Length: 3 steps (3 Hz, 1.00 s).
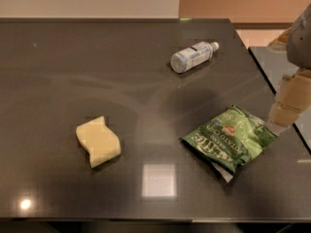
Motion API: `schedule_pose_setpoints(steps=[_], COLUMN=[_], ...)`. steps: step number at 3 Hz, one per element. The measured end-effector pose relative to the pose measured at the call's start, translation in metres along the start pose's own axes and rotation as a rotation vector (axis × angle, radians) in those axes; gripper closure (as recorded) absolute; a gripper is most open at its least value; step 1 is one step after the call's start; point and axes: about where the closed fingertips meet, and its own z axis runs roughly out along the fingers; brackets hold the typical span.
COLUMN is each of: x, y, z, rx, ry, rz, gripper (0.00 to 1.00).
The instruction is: Pick green jalapeno chip bag
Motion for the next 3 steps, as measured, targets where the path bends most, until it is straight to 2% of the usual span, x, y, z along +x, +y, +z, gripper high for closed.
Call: schedule_pose_setpoints(steps=[1,2,3], x=[0.0,0.0,0.001], y=[0.0,0.001,0.003], z=[0.0,0.007,0.023], rx=[0.0,-0.032,-0.085], ry=[0.0,-0.017,-0.047], rz=[0.0,-0.053,-0.123], gripper=[0.0,0.0,0.0])
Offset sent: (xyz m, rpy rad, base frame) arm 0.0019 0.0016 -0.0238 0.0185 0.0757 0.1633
